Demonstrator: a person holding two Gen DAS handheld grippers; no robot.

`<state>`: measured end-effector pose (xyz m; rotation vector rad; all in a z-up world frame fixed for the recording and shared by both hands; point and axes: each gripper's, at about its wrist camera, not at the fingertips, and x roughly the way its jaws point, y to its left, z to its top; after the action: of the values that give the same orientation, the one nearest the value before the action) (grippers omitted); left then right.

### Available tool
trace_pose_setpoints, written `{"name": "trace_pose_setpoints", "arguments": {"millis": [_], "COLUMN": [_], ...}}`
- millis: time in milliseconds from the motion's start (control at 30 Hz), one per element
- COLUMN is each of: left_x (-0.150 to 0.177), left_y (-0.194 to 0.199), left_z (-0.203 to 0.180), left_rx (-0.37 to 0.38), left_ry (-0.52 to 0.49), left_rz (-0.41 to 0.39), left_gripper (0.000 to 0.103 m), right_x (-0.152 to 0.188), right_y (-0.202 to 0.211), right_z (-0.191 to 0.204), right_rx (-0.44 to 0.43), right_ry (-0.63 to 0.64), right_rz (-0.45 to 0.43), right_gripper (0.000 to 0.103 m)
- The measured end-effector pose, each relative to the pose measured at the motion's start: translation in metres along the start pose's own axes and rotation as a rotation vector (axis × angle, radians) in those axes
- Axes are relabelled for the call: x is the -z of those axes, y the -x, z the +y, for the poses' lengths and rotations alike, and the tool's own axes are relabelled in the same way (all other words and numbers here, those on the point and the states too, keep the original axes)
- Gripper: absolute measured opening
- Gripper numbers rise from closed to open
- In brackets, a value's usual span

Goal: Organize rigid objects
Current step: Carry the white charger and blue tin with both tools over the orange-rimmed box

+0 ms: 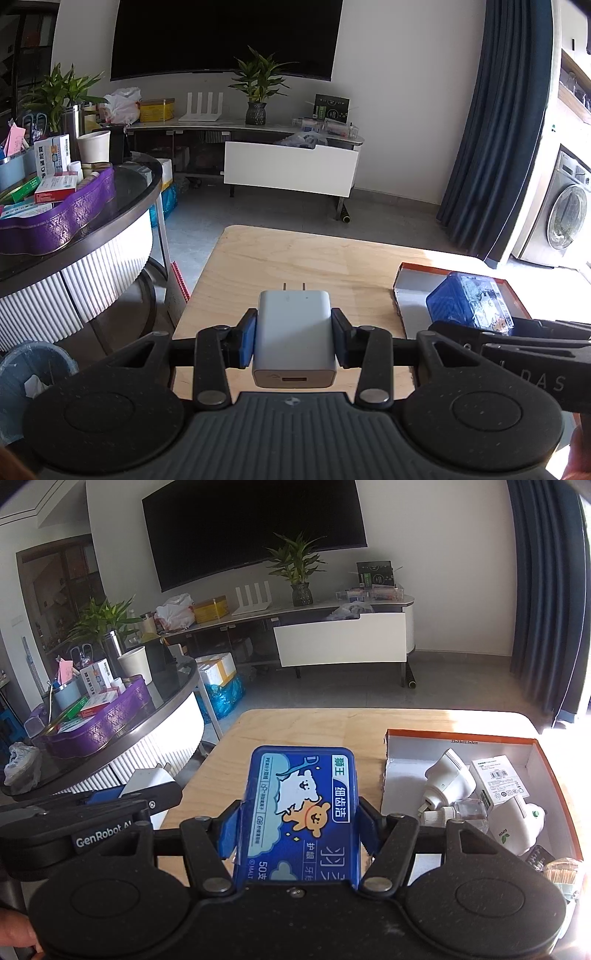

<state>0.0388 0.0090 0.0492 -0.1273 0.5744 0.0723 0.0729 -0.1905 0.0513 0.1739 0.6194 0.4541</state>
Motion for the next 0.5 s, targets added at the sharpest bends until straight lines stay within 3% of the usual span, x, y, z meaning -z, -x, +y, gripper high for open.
{"name": "trace_pose_setpoints", "arguments": {"millis": [500], "left_x": [0.005], "left_y": [-0.001], "left_z": [-0.035], "left_rx": [0.092], "left_ry": [-0.049], "left_rz": [0.002], "left_gripper": [0.041], "right_x": [0.008], "right_y": [0.029], "right_z": [-0.038], "right_rx": [0.077], "right_ry": [-0.058], "right_rz": [-0.039], "right_gripper": [0.075]}}
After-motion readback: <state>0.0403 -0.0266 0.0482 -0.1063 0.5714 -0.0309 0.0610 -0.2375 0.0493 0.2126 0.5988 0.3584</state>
